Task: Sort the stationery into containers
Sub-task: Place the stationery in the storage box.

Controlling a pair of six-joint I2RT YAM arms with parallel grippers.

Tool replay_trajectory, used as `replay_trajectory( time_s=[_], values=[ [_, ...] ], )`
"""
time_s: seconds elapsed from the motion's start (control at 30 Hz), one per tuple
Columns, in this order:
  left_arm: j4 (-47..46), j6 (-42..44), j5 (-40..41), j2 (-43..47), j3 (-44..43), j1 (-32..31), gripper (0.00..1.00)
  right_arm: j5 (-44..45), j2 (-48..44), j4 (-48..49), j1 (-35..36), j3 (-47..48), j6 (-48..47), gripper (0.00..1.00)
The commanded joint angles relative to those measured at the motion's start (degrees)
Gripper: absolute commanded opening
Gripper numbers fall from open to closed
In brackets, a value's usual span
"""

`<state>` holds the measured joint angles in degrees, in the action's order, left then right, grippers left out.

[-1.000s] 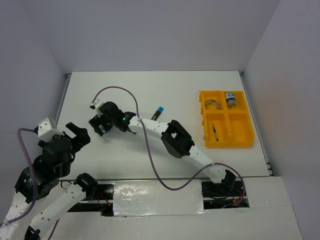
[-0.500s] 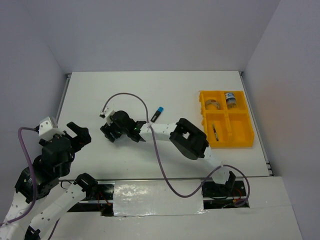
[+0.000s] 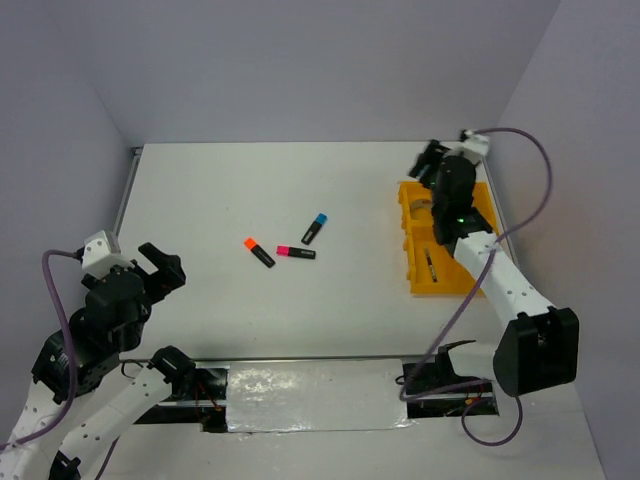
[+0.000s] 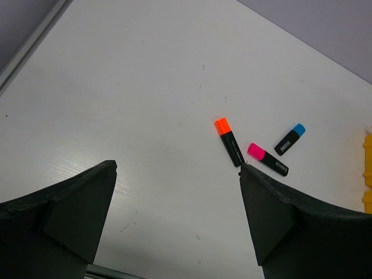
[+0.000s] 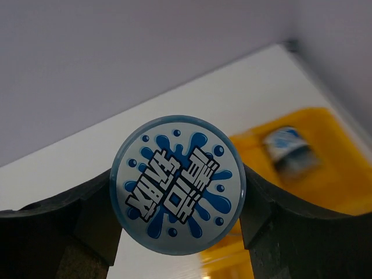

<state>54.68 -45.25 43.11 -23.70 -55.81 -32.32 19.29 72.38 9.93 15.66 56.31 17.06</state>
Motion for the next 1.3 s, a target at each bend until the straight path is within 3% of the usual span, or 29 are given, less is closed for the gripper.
replay_trajectory(
  time_s=[0.0,0.23,0.4,0.53,0.77,1.27],
  values=[
    [-3.3,2.2,-1.4,-1.4,0.4,0.1,0.99,9.2,-0.2,-6.1,-8.4,-2.0,6.5,0.25],
    [-4.5,3.9,-3.2,-2.8,0.6,0.0,0.99,17.5,13.8,-8.7,-17.0,8.0,3.5,0.25],
    [-4.8,4.1,-3.6,-2.0,0.8,-0.2,0.99,22.2,18.4,-7.4,-19.0,10.2,0.9,0.23],
    [-4.7,4.0,-3.5,-2.0,0.7,-0.2,0.99,20.0,17.8,-4.6,-20.9,8.1,-0.8,0.23],
    [-5.1,4.6,-4.4,-2.5,0.8,-0.3,0.99,17.9,22.5,-7.5,-22.3,12.0,-2.0,0.23],
    [-6.4,6.1,-6.2,-1.2,1.1,-0.6,0.99,14.0,24.4,-11.2,-22.8,10.4,0.1,0.25]
  ],
)
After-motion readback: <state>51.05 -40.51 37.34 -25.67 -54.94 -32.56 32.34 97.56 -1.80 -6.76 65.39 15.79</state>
